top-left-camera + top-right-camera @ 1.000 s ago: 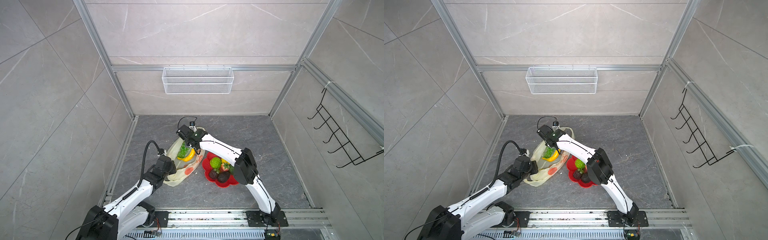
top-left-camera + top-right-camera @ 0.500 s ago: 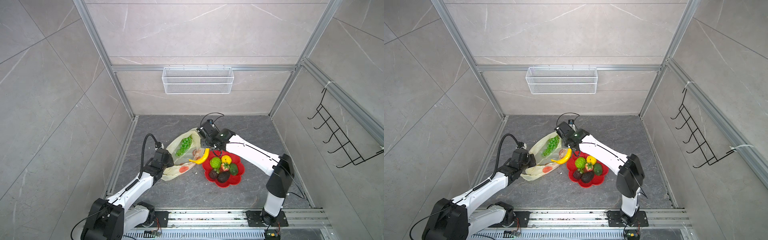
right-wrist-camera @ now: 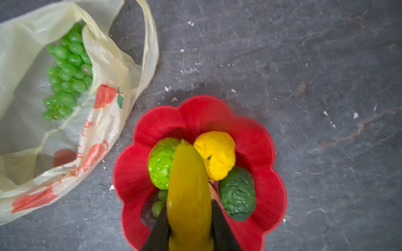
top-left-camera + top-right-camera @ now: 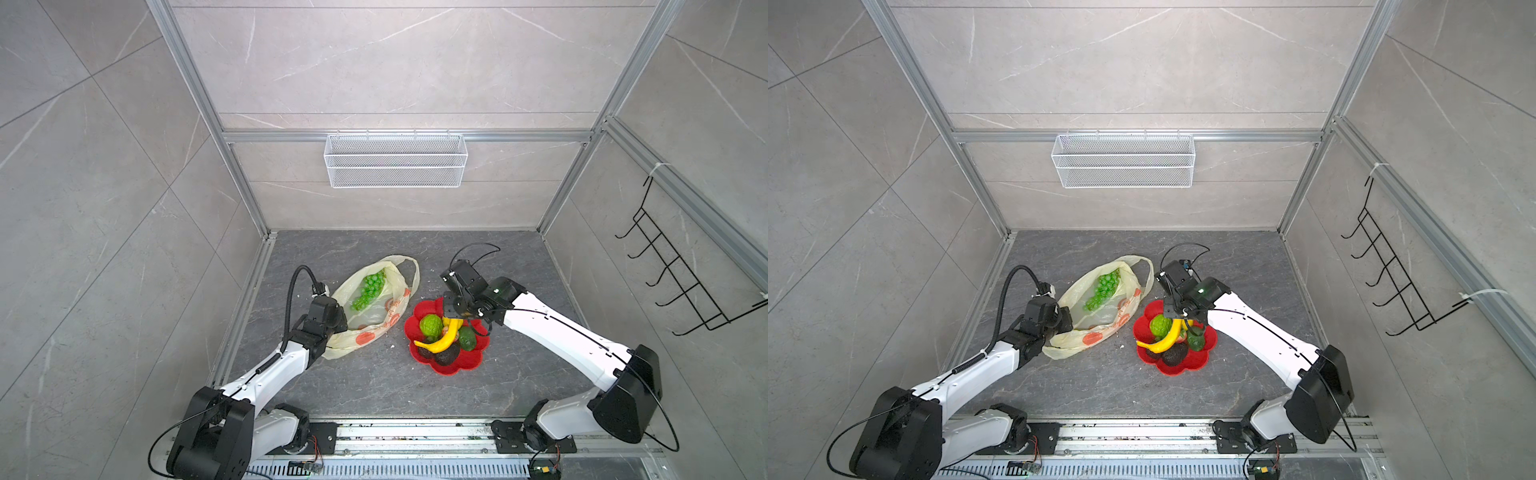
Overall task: Take the fake fruits out of the plastic bag
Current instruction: 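Lower the banana into the red plate and release it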
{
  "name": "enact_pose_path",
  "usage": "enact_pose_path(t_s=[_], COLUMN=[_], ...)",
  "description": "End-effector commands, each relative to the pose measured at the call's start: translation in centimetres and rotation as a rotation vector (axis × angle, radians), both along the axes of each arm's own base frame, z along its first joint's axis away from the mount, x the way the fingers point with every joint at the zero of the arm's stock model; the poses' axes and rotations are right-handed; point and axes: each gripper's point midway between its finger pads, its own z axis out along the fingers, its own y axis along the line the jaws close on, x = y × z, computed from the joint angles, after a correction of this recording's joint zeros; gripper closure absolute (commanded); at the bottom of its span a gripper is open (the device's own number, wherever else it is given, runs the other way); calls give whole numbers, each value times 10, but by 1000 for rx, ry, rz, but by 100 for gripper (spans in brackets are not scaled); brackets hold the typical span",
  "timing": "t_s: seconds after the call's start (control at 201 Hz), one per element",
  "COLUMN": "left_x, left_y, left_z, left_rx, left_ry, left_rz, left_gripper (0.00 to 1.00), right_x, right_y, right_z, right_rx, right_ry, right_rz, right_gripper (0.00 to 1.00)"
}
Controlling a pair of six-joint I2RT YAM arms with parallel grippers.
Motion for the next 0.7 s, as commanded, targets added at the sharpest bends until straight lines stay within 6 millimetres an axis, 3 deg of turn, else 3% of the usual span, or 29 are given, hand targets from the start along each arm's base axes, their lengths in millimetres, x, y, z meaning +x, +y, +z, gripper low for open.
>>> enact_pose_path(t_s=[0.0,0.413,0.697], left_x=[8,8,7], left_y=[-4,-4,-4], left_z=[7,5,5], left_rx=[-8,-8,-8], left_ry=[-40,-36,-34], left_rz=[-25,-23,-23], left_gripper=[97,97,97], right_x=[-14,-24,-20], right_y=[-17,-70,-81], right_z=[-3,-50,-67], right_rx=[-22,-121,-136], right_ry=[15,117,142], right_rz=[18,-85,-116], right_gripper=[74,75,75])
